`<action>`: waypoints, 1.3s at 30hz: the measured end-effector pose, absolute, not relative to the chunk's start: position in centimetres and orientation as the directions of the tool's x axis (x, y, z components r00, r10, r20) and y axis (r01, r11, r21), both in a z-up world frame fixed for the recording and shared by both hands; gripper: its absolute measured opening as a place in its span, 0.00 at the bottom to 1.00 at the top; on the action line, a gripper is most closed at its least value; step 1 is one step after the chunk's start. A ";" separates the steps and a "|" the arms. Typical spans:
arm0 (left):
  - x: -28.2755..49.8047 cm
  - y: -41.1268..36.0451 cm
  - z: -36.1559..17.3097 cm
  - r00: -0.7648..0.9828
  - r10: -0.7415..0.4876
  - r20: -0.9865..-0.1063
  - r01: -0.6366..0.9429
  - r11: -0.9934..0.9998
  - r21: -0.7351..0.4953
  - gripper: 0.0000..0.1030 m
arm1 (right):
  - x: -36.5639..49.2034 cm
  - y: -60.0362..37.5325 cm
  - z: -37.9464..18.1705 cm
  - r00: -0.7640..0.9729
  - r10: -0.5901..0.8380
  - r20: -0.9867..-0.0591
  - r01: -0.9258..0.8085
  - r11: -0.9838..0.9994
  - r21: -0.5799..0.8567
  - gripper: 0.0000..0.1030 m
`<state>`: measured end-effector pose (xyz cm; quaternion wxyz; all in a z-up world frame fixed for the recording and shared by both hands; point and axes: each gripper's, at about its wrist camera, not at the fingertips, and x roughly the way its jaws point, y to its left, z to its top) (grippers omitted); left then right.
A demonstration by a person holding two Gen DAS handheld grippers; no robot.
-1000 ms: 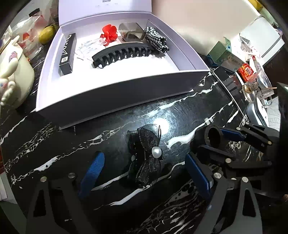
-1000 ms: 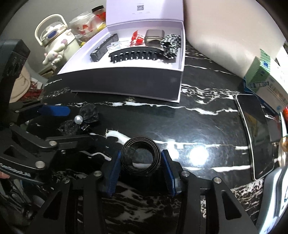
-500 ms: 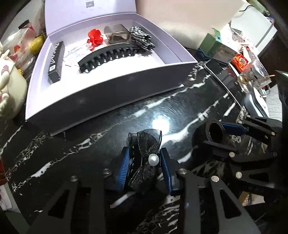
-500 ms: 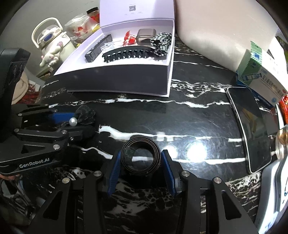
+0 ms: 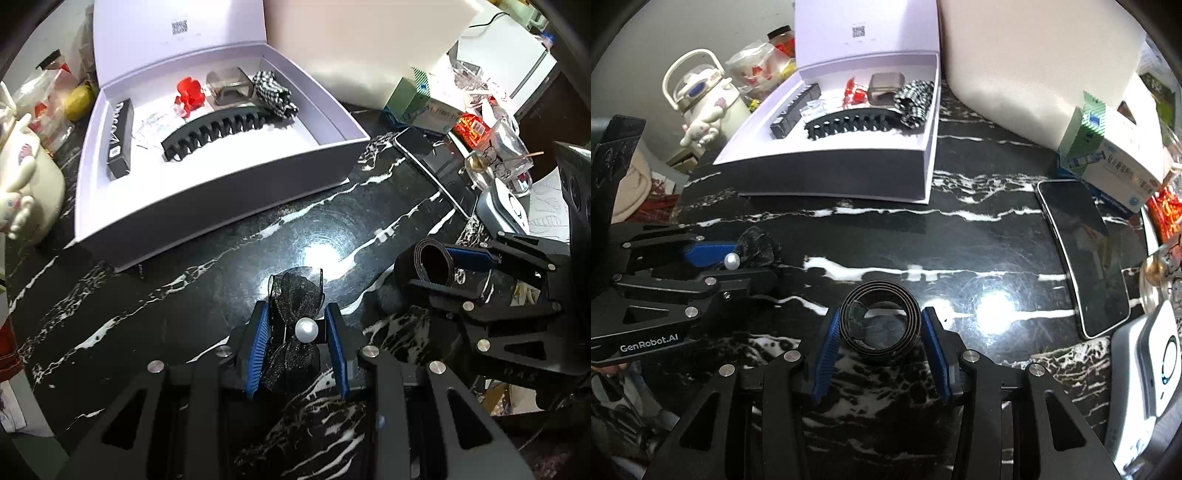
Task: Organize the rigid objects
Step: 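Lift the mesh bow with the left gripper while the right gripper carries the ring toward the box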
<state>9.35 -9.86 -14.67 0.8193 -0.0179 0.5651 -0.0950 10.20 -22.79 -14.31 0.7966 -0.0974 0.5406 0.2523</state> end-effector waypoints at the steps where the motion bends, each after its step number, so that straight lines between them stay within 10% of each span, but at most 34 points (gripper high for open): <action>1: 9.2 -9.7 -14.4 0.347 -0.176 -0.921 0.135 0.981 -0.136 0.30 | 10.0 -22.7 -14.0 0.289 0.299 -0.909 -0.509 0.852 0.119 0.42; 39: 3.0 -4.2 -4.5 0.496 -0.168 -0.852 0.139 0.984 -0.114 0.30 | 3.0 -16.9 -5.7 0.367 0.357 -0.859 -0.552 0.827 0.108 0.41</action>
